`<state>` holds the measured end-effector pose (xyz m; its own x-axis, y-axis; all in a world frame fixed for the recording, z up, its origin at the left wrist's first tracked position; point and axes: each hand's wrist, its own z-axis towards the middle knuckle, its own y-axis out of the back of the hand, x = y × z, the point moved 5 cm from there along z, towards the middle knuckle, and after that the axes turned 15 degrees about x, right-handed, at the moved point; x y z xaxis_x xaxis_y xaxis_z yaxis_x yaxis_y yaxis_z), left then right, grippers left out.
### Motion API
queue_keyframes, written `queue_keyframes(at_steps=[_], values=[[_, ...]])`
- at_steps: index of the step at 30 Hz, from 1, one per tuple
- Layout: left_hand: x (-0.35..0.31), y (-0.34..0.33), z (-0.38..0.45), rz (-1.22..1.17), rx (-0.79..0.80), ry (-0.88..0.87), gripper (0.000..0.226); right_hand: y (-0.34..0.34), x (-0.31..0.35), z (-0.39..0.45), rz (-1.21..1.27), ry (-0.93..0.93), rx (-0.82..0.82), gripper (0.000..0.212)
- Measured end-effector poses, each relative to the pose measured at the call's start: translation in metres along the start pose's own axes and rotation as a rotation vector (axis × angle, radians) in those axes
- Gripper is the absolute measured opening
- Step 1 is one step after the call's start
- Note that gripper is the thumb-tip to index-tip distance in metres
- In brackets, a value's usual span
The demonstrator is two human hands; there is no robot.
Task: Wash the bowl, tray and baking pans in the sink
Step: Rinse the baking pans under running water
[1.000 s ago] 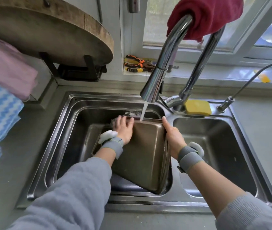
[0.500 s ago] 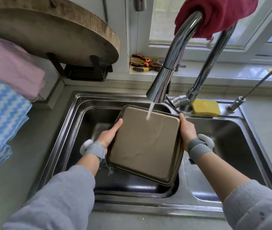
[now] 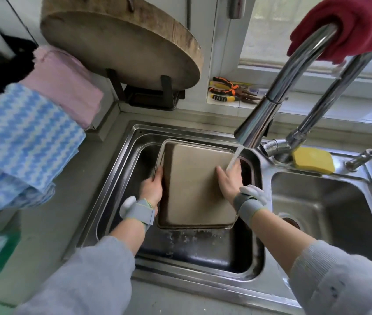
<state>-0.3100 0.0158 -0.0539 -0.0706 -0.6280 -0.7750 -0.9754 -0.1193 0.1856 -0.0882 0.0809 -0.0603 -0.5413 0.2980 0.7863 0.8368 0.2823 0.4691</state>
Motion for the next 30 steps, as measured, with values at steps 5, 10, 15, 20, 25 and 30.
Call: queue_keyframes(at_steps=[5,10,15,20,25,30], values=[[-0.008,-0.024,0.0,0.063,-0.033,-0.036,0.063,0.013,-0.005,0.015,-0.085,-0.056,0.05,0.062],[-0.026,-0.06,0.0,0.119,-0.007,-0.047,0.059,-0.022,0.025,-0.023,-0.259,0.188,0.043,0.065],[-0.024,-0.077,0.003,0.115,0.011,-0.059,0.056,0.009,-0.005,0.003,-0.122,-0.085,0.076,0.058],[-0.022,-0.084,0.007,0.068,0.036,-0.054,0.053,-0.033,0.009,-0.046,-0.243,0.263,0.182,0.061],[-0.016,-0.089,0.002,0.183,0.06,0.009,0.054,-0.015,-0.047,-0.019,-0.022,-0.19,0.165,0.057],[-0.024,-0.112,0.004,0.209,0.168,-0.008,0.055,-0.029,-0.044,-0.055,0.136,0.05,0.294,0.054]])
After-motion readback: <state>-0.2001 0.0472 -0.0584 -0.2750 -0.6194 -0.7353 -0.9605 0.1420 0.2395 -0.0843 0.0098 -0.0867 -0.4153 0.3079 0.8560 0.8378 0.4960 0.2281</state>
